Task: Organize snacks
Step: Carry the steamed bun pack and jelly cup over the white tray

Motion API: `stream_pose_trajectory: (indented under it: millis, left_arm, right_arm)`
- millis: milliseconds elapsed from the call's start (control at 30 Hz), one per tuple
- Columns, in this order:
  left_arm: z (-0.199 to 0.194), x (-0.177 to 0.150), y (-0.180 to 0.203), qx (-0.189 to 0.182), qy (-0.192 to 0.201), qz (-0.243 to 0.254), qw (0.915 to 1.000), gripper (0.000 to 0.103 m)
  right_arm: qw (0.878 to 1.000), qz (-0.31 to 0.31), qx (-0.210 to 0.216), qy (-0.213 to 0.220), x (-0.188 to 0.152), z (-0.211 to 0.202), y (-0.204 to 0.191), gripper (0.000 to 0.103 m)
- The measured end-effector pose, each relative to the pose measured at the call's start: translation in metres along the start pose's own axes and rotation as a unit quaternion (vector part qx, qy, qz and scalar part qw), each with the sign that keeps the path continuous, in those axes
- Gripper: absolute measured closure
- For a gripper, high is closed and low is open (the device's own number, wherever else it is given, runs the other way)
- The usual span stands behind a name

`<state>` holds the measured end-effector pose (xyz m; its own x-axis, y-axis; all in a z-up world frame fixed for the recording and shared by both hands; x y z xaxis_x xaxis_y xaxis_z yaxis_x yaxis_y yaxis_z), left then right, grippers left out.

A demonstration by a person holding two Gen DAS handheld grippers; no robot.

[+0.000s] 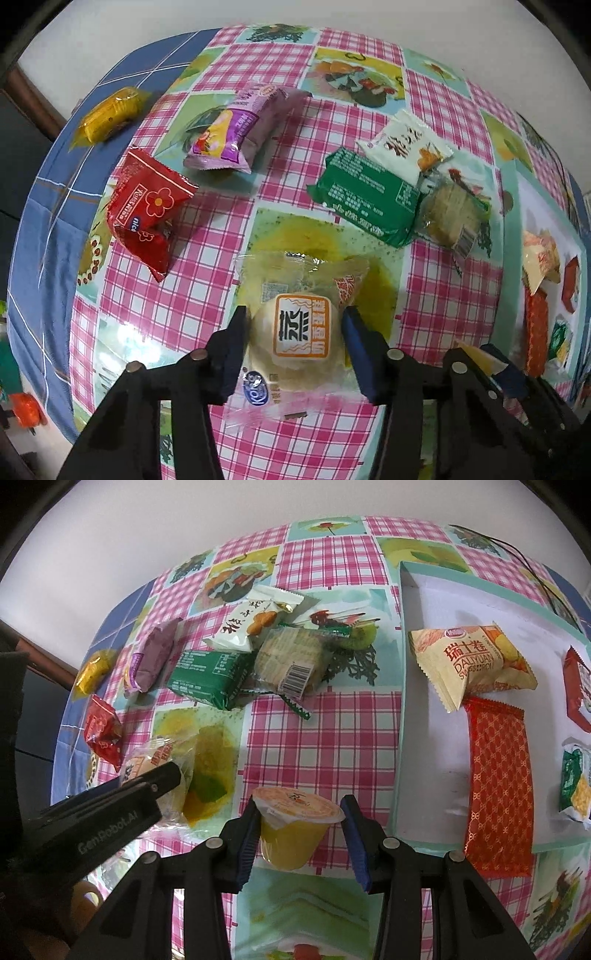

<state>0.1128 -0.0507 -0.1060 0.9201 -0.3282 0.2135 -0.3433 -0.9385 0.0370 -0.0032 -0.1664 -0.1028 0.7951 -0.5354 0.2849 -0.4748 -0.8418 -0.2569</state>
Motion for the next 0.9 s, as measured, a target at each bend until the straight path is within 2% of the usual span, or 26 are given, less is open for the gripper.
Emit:
stream_pose_trajectory:
  millis: [233, 433, 600, 900]
  left_arm:
    - [-0.013, 0.009, -0.004, -0.001, 0.019, -0.019, 0.9996, 0.055]
    - [-0.04, 0.012, -0.006, -0.005, 0.05, -0.036, 0.9981, 0.055]
    - [-0.053, 0.011, 0.011, -0.009, 0.077, -0.038, 0.9963, 0.055]
    - [-0.066, 0.009, 0.058, -0.026, 0.098, -0.018, 0.9947, 0.055]
  right_arm:
    - [1.0, -0.003, 0.006, 0.012, 0.004, -0.008, -0.002, 0.057]
    - [0.999, -0.005, 0.012, 0.029, 0.008, -0.02, -0.001, 0.058]
    - [0.999, 0.001, 0.009, 0.042, 0.011, -0.029, 0.008, 0.057]
    - [0.997, 0.027, -0.003, 0.071, 0.014, -0.051, 0.042, 0.057]
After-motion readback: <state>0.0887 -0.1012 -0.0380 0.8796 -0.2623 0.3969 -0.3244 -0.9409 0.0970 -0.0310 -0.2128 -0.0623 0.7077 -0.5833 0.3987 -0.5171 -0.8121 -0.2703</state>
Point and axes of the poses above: each gripper's, at about its wrist camera, not at the fingertips, and z roughly the way its jaws point, y to its right, x to its top, the point moved 2 cm from there along z, roughly the way its jaws point, and after that the axes turned 8 degrees about -z, right-handed, at the moved point
